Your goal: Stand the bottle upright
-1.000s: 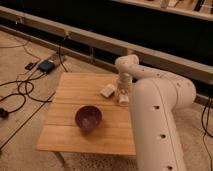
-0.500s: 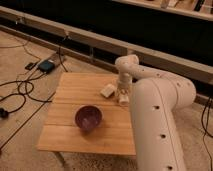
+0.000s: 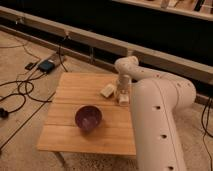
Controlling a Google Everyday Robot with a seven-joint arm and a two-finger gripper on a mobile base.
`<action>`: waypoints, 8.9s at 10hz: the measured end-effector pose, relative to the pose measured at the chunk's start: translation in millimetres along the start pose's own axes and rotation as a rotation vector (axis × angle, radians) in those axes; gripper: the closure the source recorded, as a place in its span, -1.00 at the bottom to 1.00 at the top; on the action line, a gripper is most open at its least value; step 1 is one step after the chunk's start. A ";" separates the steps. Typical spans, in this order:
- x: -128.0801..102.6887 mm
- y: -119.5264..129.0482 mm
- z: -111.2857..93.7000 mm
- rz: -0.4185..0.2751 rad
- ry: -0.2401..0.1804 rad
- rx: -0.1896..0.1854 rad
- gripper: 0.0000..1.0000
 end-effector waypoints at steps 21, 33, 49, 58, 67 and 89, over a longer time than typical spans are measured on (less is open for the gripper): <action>127.0 -11.7 -131.3 -0.900 -0.250 -0.511 1.00; 135.0 -11.0 -203.1 -1.321 -0.339 -0.823 1.00; 141.3 -10.0 -210.3 -1.394 -0.373 -0.955 1.00; 139.2 -13.0 -172.2 -1.466 -0.846 -1.224 1.00; 137.6 -17.3 -164.7 -1.470 -0.876 -1.225 1.00; 137.8 -17.8 -164.8 -1.469 -0.876 -1.224 1.00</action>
